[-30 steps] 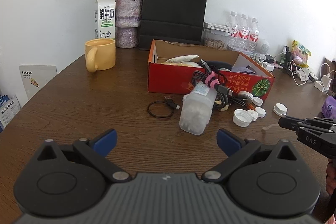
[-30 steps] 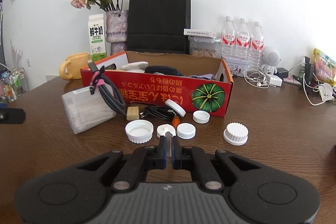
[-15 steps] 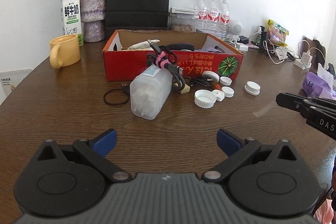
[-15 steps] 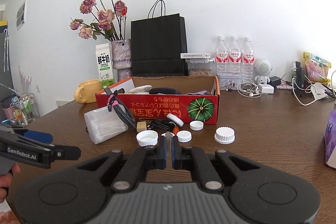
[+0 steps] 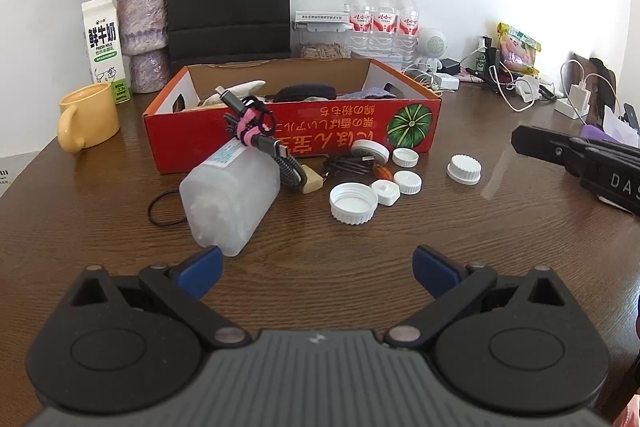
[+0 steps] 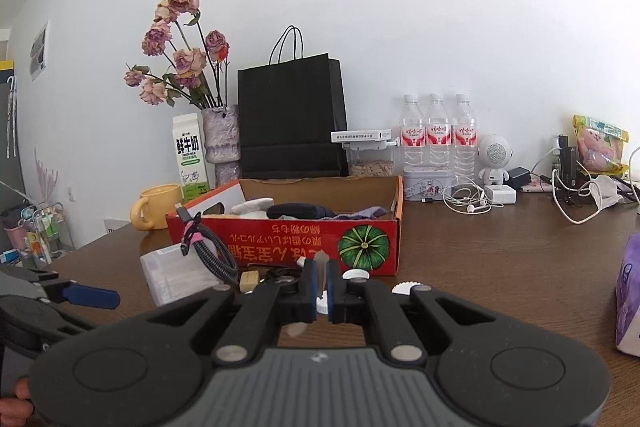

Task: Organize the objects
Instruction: 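Grasp the large white cap with the left tool while the right tool holds its cap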

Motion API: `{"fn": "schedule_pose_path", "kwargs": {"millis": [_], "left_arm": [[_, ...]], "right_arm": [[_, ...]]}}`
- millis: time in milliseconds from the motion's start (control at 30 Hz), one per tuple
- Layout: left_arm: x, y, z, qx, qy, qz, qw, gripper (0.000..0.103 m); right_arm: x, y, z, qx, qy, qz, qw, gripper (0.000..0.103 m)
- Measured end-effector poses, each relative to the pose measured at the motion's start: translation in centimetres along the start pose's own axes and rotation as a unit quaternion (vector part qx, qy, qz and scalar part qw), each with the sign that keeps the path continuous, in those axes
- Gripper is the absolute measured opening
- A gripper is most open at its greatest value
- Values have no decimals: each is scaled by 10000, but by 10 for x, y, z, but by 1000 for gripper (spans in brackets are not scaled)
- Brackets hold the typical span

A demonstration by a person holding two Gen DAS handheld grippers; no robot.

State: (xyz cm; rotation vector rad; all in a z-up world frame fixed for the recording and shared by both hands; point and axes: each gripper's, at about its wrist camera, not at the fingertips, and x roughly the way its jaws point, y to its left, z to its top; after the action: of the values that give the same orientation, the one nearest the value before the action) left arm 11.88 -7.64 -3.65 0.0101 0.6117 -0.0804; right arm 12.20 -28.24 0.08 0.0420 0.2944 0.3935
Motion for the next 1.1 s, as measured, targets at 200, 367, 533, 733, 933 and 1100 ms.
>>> {"fn": "schedule_pose_path", "kwargs": {"millis": [200, 367, 533, 733, 933, 1100], "left_arm": [[27, -16, 13, 43, -58, 207, 9998, 103], [56, -30, 20, 135, -70, 476, 9987, 103], [79, -36, 24, 74, 93, 547, 9984, 85], [85, -31, 26, -180, 177, 367, 9990, 41], [40, -27, 14, -147, -292, 152, 9993, 41], [10, -14, 0, -89, -503, 129, 9986, 41]], "right_arm": [[18, -10, 12, -6, -187, -4, 9998, 4], [28, -18, 4, 125, -198, -39, 9997, 4], [29, -20, 0, 154, -203, -37, 9997, 4], [30, -20, -4, 139, -181, 46, 9997, 4], [29, -18, -6, 80, -225, 64, 9997, 4], [32, -13, -8, -58, -146, 7, 9999, 4]]}}
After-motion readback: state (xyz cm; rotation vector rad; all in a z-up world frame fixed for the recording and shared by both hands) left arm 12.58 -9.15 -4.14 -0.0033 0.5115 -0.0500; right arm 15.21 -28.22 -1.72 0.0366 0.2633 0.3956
